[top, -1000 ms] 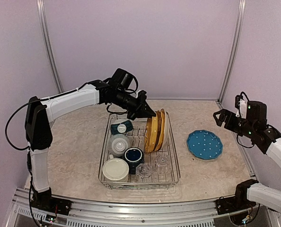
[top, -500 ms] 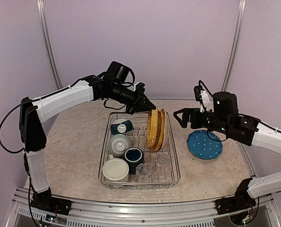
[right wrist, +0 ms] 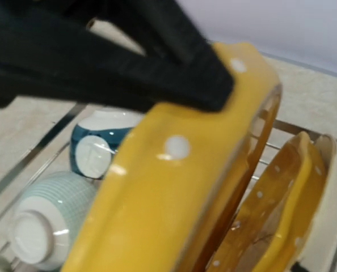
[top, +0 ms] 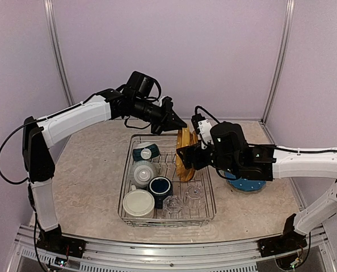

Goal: Unload the mixed dishes from the dish rack
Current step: Pass from the left arm to the right

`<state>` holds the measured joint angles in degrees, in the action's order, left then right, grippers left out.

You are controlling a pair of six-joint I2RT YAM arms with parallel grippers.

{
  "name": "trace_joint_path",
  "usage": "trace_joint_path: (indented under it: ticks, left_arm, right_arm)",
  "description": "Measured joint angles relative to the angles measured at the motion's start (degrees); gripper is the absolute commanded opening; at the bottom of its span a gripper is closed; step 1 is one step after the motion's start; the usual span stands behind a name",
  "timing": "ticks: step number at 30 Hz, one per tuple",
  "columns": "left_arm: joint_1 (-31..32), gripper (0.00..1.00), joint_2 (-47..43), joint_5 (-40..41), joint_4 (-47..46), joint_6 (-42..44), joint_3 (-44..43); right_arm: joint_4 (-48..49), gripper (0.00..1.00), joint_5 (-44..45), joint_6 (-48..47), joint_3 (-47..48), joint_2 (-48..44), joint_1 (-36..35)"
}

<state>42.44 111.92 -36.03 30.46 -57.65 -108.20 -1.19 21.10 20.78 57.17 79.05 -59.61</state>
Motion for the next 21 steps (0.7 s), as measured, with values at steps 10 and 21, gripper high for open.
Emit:
trace_joint_path:
  ticks: [10, 21]
  left_arm:
    - [0.46, 0.0, -0.46, 1.09, -0.46, -1.29, 0.48]
    - [1.68, 0.0, -3.89, 3.72, -2.34, -1.92, 3.13]
  right_arm:
    - [1.07, 0.59, 16.04, -1.4, 6.29, 9.99, -7.13]
    - [-0.2, 0.11, 29.22, 2.67, 10.1, 13.84, -8.52]
